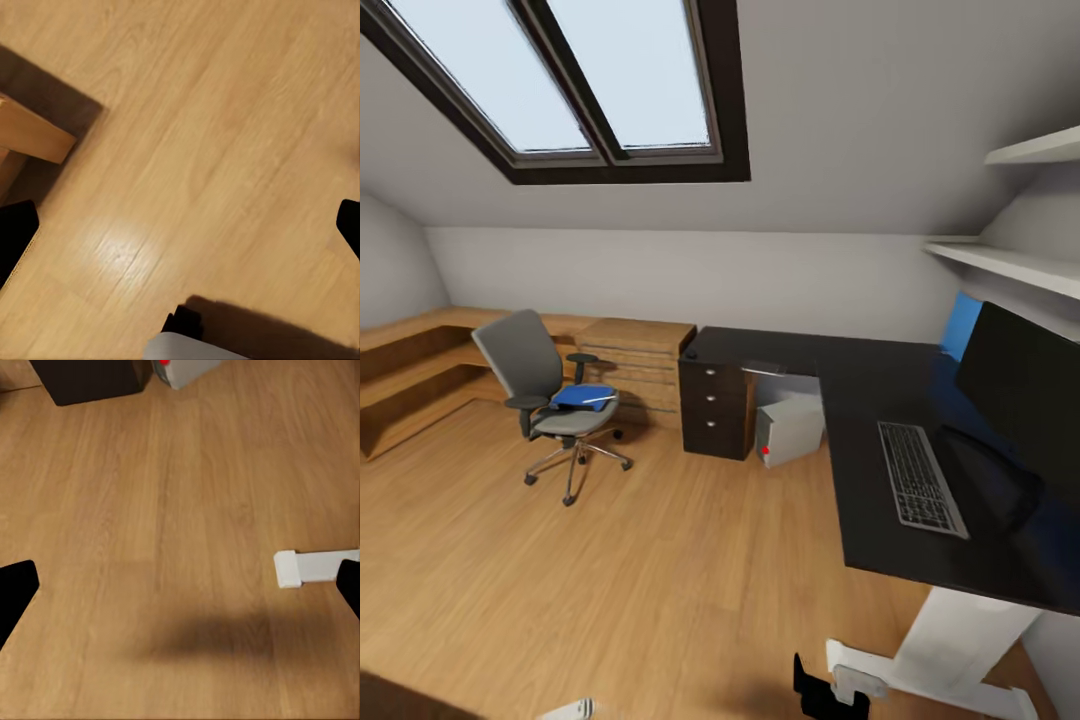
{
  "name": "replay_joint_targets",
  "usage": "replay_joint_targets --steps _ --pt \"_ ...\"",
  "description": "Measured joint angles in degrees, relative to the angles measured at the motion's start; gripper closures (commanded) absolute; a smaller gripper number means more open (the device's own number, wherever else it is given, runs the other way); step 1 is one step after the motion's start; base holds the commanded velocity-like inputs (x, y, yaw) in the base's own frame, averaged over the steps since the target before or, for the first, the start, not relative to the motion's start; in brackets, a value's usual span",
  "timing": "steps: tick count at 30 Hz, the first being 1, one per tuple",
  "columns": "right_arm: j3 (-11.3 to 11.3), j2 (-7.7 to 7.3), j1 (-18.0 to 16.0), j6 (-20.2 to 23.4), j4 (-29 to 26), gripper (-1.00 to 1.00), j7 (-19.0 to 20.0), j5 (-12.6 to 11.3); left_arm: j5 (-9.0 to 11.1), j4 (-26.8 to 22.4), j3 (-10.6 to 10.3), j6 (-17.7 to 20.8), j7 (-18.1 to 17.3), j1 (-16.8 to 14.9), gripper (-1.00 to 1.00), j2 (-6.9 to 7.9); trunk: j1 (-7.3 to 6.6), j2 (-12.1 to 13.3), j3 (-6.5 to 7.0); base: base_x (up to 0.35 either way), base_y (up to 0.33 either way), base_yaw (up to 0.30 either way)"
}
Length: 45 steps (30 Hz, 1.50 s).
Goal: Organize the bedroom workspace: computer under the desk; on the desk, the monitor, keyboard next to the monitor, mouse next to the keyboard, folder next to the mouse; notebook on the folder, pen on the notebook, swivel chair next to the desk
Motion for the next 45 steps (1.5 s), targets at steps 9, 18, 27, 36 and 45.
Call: replay_joint_targets --steps 9,18,27,36,45 --pt "0.01 0.30 1.70 -6.61 0.00 -1.00 0.07 -0.05 -0.01 0.02 -0.26 0.12 -0.08 0.00 -1.00 -0.07 0.00 0.00 0.00 0.255 0.158 0.204" --pt "-0.08 0.38 1.89 -7.00 0.00 -1.00 0.13 -0.08 -0.16 0.01 -0.53 0.09 -0.15 -0.01 -1.00 -0.29 0.00 0.00 0.00 0.297 0.149 0.008" --pt "-0.08 0.38 1.88 -6.93 0.00 -1.00 0.10 -0.09 -0.22 0.01 -0.53 -0.02 -0.17 0.02 -1.00 -0.32 0.00 0.00 0.00 0.325 0.016 0.000" --pt "-0.09 0.31 1.89 -6.93 0.00 -1.00 0.05 -0.17 -0.20 0.07 -0.61 -3.11 -0.16 0.01 -1.00 -0.38 0.00 0.00 0.00 0.329 0.000 0.000" --pt "-0.08 0.30 1.89 -6.90 0.00 -1.00 0.05 -0.18 -0.19 0.07 -0.58 -3.37 -0.16 0.01 -1.00 -0.38 0.00 0.00 0.00 0.330 0.003 0.000"
